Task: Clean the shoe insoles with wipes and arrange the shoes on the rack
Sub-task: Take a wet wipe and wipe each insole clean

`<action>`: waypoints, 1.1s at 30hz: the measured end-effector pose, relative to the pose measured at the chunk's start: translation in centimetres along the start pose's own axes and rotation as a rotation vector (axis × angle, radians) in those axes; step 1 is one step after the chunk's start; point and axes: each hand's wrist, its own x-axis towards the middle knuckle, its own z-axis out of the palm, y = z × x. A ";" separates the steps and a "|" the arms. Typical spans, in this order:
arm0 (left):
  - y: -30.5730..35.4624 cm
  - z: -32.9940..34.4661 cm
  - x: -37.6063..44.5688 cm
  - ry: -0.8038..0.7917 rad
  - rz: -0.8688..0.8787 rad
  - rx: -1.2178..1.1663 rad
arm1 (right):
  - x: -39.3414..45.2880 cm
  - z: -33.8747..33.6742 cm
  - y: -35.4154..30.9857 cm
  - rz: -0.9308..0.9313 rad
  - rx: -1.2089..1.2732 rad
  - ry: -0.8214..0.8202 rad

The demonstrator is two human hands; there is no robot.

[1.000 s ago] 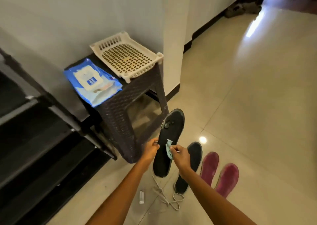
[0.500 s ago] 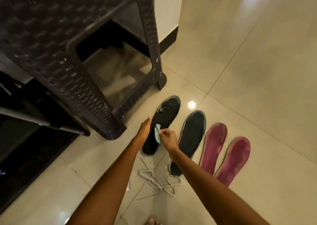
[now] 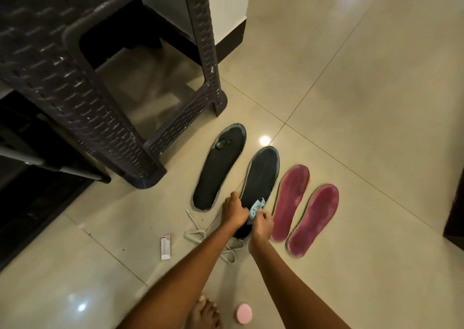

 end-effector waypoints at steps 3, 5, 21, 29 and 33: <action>0.6 -1.7 0.2 -0.062 -0.009 -0.185 | -1.4 -1.4 -1.7 -0.077 0.039 -0.023; 1.6 -3.5 -1.1 -0.124 0.007 -0.373 | -2.9 -2.2 -3.0 -0.167 0.037 -0.071; 1.2 -21.5 -26.3 -0.102 0.026 -1.397 | -27.6 -5.8 -18.3 -0.921 -0.671 -0.789; -1.4 -26.2 -39.8 0.032 0.355 -1.639 | -44.3 -7.4 -18.9 -1.391 -0.868 -0.939; -3.3 -29.3 -45.9 0.105 0.485 -1.688 | -51.6 -9.1 -17.8 -1.550 -0.881 -0.940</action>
